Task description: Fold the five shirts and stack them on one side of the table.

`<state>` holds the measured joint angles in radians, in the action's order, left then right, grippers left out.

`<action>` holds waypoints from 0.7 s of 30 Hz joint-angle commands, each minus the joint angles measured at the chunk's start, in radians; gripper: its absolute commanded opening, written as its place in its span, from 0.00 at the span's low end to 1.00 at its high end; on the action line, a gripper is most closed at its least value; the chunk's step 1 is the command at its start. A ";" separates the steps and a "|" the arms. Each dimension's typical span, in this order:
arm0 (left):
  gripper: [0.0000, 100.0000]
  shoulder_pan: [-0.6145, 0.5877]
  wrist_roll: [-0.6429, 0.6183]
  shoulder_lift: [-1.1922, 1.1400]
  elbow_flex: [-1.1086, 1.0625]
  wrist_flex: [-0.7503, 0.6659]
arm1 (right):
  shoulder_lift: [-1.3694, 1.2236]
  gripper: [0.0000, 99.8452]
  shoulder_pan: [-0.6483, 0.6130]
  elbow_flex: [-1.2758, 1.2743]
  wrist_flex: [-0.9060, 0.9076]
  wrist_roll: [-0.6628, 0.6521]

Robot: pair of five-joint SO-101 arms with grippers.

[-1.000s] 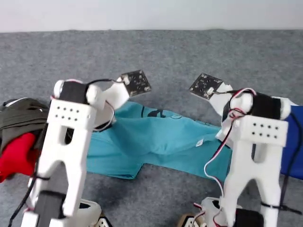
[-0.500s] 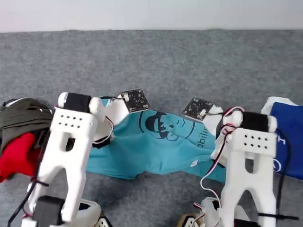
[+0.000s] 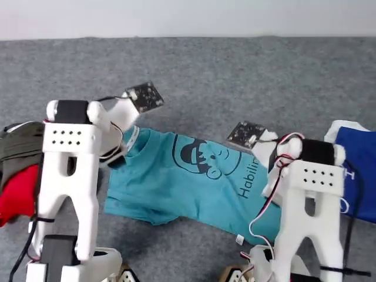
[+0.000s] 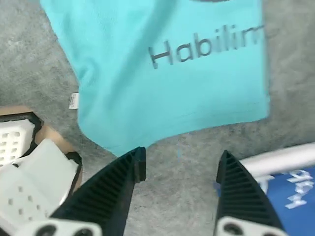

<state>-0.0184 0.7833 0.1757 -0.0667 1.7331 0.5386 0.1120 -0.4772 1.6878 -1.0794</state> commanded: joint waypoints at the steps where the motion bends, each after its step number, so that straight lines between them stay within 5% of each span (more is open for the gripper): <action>1: 0.17 -0.002 -0.058 -0.006 0.101 0.003 | 0.013 0.24 0.001 0.121 0.012 0.032; 10: 0.02 0.095 -0.210 -0.261 0.122 -0.149 | -0.197 0.01 -0.027 0.031 -0.426 0.299; 21: 0.01 0.051 -0.218 -0.707 0.443 -0.176 | -0.634 0.02 -0.036 0.098 -0.656 0.315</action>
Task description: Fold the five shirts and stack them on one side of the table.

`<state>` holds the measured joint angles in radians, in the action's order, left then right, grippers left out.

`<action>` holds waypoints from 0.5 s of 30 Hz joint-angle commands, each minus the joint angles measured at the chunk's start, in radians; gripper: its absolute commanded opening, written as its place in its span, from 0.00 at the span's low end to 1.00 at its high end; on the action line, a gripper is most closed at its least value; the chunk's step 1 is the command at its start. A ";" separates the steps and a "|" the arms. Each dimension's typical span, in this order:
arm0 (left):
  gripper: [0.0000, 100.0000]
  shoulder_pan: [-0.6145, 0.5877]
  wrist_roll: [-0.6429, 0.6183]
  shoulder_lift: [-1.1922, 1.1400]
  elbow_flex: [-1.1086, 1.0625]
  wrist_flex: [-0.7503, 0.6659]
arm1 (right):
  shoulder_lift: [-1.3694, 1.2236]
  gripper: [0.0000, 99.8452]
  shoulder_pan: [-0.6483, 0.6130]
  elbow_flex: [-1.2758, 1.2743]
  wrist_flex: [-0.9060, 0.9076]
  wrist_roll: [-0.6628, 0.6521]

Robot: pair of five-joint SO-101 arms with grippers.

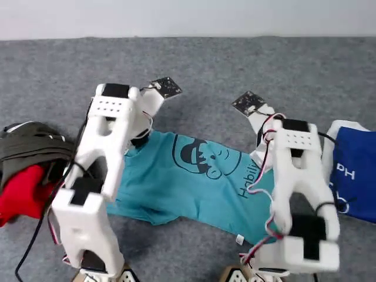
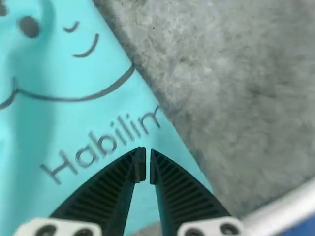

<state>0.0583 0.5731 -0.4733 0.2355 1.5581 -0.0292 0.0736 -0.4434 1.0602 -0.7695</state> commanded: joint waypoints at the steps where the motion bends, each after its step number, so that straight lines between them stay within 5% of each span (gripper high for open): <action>1: 0.01 -0.032 -0.008 -0.092 0.188 0.011 | -0.099 0.02 0.001 0.091 -0.028 0.005; 15: 0.01 -0.043 -0.008 -0.529 0.886 0.195 | -0.484 0.02 0.041 0.569 -0.024 0.009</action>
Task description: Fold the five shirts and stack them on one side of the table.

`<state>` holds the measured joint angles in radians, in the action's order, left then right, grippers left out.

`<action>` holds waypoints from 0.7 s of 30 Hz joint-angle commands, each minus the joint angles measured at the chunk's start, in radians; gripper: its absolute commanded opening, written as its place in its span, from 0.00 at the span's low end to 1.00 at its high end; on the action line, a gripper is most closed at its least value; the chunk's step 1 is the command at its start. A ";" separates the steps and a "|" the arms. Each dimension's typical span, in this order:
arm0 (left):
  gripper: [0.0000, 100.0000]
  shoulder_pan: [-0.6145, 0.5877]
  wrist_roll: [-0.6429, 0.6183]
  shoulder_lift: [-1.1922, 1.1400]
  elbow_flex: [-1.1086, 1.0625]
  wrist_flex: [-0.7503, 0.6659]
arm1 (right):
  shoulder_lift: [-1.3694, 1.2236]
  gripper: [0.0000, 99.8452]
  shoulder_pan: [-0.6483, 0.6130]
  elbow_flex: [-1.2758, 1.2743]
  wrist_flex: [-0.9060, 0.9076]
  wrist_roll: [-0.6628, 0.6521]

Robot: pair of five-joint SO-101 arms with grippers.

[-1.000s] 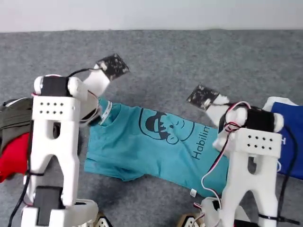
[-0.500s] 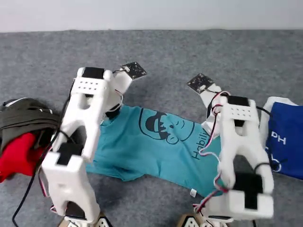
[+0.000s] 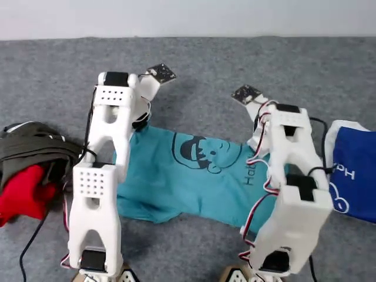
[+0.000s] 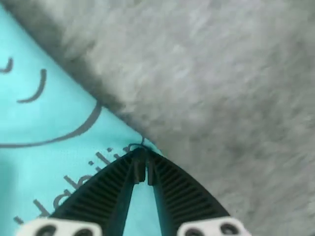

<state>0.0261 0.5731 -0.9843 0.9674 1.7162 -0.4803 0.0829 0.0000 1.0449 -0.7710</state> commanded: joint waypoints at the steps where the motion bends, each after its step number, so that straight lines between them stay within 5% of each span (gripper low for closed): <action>1: 0.02 -0.011 -0.008 -0.035 0.188 0.040 | -0.041 0.02 0.036 0.155 0.008 0.011; 10: 0.02 -0.003 -0.008 0.107 0.157 0.040 | -0.036 0.02 0.021 0.377 0.337 0.014; 16: 0.02 -0.002 -0.006 0.304 -0.127 0.040 | 0.025 0.02 -0.068 0.462 0.636 0.064; 21: 0.02 -0.003 -0.002 0.330 -0.298 -0.011 | -0.002 0.02 -0.099 0.462 0.705 0.150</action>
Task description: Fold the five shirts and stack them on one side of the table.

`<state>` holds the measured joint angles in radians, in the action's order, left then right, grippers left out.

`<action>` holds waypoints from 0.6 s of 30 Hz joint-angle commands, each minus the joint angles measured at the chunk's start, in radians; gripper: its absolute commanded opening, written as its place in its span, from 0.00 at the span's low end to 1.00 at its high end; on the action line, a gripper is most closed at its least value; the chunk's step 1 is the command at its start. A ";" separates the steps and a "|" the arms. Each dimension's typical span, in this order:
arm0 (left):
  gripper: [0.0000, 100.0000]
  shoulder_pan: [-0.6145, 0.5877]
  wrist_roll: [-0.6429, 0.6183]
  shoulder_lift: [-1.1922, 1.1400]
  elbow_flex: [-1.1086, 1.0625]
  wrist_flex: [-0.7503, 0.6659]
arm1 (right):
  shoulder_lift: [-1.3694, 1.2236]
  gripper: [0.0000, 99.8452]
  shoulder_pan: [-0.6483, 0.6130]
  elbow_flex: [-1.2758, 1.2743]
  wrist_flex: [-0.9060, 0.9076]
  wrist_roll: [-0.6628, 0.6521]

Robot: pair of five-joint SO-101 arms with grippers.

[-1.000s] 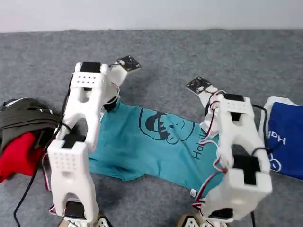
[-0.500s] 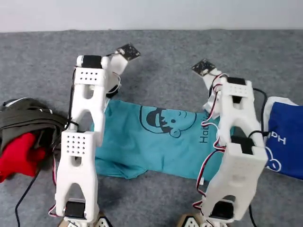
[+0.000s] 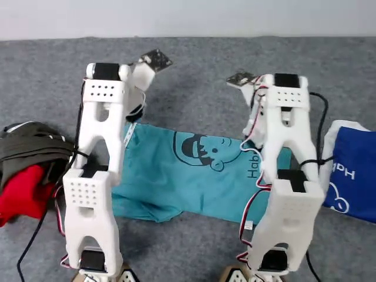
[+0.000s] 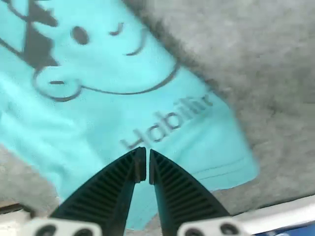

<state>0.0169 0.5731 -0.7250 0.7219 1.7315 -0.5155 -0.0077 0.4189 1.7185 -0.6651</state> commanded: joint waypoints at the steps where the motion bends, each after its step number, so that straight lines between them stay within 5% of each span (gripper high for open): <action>1: 0.02 0.006 -0.002 0.060 -0.061 -0.038 | 0.012 0.02 -0.008 0.043 0.021 0.052; 18: 0.02 0.005 0.000 -0.161 0.130 -0.146 | -0.228 0.02 0.059 0.048 -0.412 0.060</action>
<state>0.0169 0.5685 -0.8846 0.7526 1.6011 -0.7488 0.0230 0.4189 1.3886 -0.6145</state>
